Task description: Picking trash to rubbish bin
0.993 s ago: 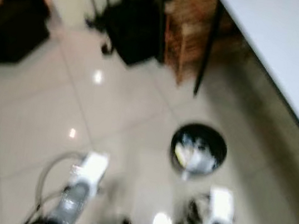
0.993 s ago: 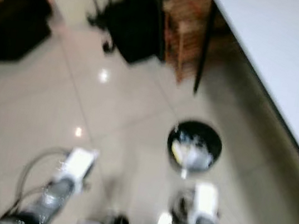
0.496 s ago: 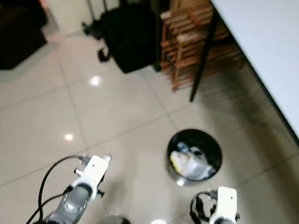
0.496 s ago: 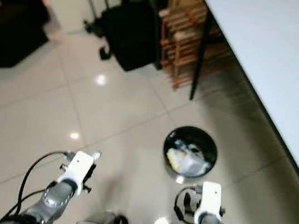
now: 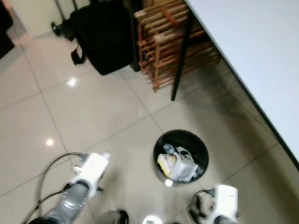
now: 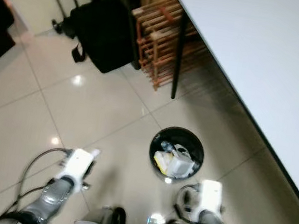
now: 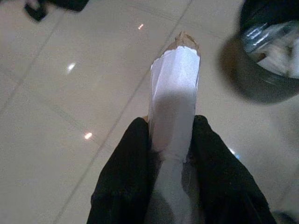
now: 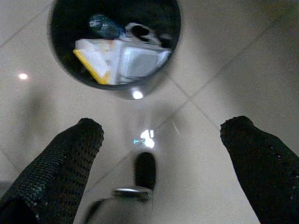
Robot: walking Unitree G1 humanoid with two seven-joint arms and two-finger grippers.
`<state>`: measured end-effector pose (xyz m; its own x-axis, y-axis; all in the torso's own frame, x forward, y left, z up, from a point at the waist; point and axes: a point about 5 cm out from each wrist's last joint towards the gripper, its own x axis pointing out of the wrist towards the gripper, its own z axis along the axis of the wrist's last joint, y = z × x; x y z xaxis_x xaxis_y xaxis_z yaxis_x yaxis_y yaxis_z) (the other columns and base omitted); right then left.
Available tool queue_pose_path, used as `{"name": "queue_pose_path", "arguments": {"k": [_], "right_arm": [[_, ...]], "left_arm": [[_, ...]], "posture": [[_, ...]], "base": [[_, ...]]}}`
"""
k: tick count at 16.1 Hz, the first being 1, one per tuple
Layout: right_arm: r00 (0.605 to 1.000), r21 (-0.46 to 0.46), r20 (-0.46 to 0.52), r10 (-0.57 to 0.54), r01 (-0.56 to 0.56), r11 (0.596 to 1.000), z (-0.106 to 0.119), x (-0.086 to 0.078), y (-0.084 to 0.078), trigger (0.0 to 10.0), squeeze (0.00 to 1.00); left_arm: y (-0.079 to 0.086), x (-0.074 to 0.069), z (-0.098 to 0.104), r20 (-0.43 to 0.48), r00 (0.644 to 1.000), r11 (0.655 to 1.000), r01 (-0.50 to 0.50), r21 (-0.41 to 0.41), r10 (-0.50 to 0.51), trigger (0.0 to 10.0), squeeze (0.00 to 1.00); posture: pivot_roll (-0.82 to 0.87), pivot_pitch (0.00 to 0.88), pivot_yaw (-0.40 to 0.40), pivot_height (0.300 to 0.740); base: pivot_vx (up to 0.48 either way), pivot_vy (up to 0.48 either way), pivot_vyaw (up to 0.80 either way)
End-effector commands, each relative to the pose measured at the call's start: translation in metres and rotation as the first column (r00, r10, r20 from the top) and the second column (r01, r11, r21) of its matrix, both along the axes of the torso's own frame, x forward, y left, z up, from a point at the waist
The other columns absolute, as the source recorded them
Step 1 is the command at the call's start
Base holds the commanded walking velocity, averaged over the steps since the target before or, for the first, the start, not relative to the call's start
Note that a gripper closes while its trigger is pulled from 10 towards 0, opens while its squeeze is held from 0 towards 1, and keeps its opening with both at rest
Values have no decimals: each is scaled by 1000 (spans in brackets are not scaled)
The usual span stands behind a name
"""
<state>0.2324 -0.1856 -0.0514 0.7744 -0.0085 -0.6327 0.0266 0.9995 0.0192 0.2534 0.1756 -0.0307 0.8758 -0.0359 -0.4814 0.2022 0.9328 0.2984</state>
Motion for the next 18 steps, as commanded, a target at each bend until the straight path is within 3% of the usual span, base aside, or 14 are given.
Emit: {"name": "queue_pose_path", "arguments": {"k": [1, 3, 18], "right_arm": [[999, 13, -48, -7, 7, 1000, -8, -11, 0, 10000, 0], [999, -1, -45, 1, -1, 1000, -7, -10, -1, 10000, 0], [999, -13, -31, -7, 6, 1000, -5, -8, -3, 10000, 0]], "left_arm": [[1, -7, -6, -27, 1000, 1000, -15, 0, 15, 10000, 0], [1, -6, -5, -25, 1000, 1000, -15, -1, 15, 10000, 0], [1, -6, -5, -26, 1000, 1000, -13, -2, 13, 10000, 0]], "posture": [[54, 268, 134, 740], [54, 268, 133, 740], [58, 268, 135, 740]], "base": [[277, 0, -800], [274, 0, -800], [272, 0, 0]]}}
